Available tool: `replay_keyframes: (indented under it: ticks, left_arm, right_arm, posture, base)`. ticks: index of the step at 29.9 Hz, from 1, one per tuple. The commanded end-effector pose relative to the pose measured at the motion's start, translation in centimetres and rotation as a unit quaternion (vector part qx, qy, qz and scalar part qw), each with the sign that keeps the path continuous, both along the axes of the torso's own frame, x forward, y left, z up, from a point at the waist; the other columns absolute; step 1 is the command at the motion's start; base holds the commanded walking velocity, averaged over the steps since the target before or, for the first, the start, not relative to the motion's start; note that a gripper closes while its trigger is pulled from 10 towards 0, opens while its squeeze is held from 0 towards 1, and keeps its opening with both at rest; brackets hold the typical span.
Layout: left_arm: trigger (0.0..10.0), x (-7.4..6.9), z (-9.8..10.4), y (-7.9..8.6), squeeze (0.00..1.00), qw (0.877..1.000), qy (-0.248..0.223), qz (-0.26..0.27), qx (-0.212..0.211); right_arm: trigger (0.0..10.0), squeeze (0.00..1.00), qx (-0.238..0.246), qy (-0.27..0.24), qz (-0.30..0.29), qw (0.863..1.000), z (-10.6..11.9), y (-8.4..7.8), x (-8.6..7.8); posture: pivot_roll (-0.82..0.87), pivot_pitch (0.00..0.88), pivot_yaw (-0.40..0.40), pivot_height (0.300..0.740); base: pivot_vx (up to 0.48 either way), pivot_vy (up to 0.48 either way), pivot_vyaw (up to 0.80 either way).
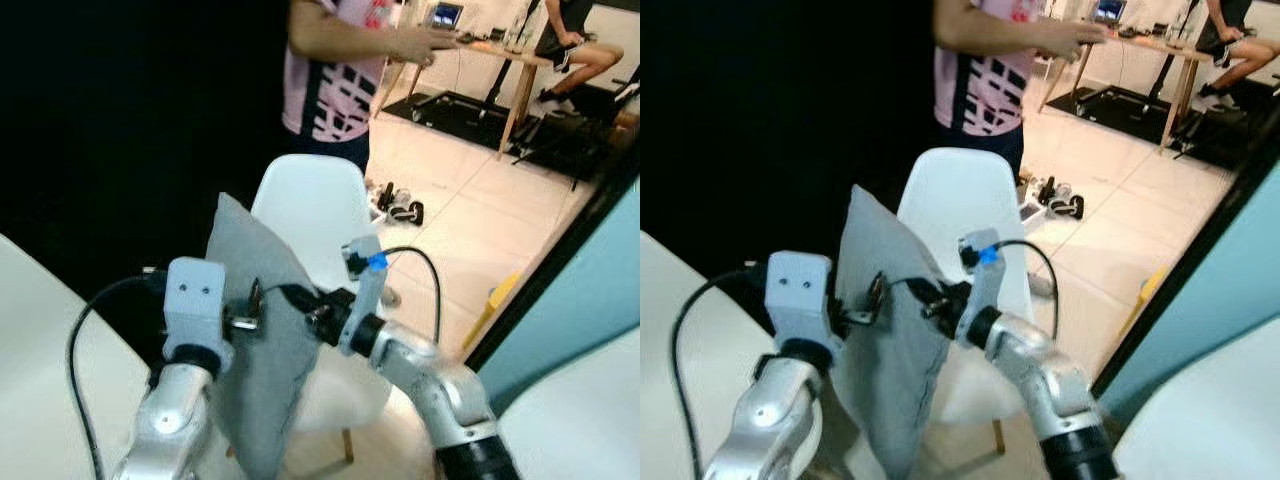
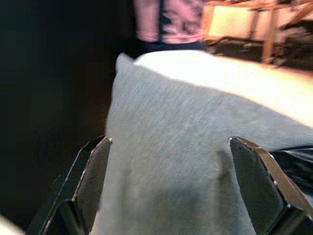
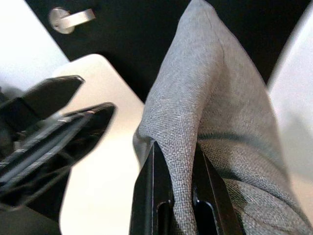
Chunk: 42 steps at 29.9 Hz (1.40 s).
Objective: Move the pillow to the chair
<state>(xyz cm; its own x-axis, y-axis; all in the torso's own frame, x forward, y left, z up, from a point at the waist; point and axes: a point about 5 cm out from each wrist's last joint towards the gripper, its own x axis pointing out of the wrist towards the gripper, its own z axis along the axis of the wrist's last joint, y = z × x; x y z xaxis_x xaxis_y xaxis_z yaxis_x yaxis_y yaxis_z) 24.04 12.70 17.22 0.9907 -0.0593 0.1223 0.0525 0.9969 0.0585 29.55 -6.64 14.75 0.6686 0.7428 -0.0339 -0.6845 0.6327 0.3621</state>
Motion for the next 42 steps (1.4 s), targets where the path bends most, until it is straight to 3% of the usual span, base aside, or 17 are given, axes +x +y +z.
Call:
replay_keyframes:
  ticks: [1, 16, 23, 25, 33, 42]
  left_arm:
    - [10.0, 0.1, -0.2, 0.0, 0.0, 1.0, 0.008, -0.003, -0.001]
    - [10.0, 0.1, -0.1, 0.0, 0.0, 1.0, 0.01, -0.003, 0.0]
    - [10.0, 0.9, 1.3, 0.8, 0.0, 1.0, -0.025, 0.017, 0.008]
    - [10.0, 1.4, 2.0, 1.4, 0.0, 0.999, -0.031, 0.037, -0.018]
    - [10.0, 1.7, 2.3, 2.2, 0.0, 0.997, -0.029, 0.056, -0.041]
    - [10.0, 1.7, 2.0, 2.4, 0.0, 0.997, -0.021, 0.067, -0.029]
  right_arm:
    - [10.0, 0.0, 0.017, -0.021, -0.003, 1.0, 1.2, 0.0, 0.2]
    - [10.0, 0.0, 0.017, -0.019, -0.005, 1.0, 1.2, 0.0, 0.3]
    - [10.0, 0.0, 0.006, 0.01, -0.018, 1.0, 0.8, 0.0, 1.1]
    - [10.0, 0.0, 0.011, -0.009, -0.013, 1.0, 1.4, 0.2, 1.3]
    - [10.0, 0.0, 0.005, -0.015, -0.021, 1.0, 1.5, -0.1, 1.6]
    - [10.0, 0.0, 0.003, -0.013, -0.022, 1.0, 1.5, -0.1, 1.7]
  posture:
    - [0.1, 0.0, -0.111, 0.74]
    - [0.1, 0.0, -0.111, 0.74]
    - [0.1, 0.0, -0.098, 0.72]
    - [0.09, 0.0, -0.093, 0.72]
    - [0.09, 0.0, -0.101, 0.72]
    - [0.1, 0.0, -0.103, 0.72]
  base:
    - [0.0, -0.472, 0.0]
    - [0.0, -0.472, 0.0]
    - [0.0, 0.0, 0.0]
    - [-0.345, 0.337, 0.0]
    - [0.0, 0.178, 0.0]
    - [0.0, 0.21, 0.0]
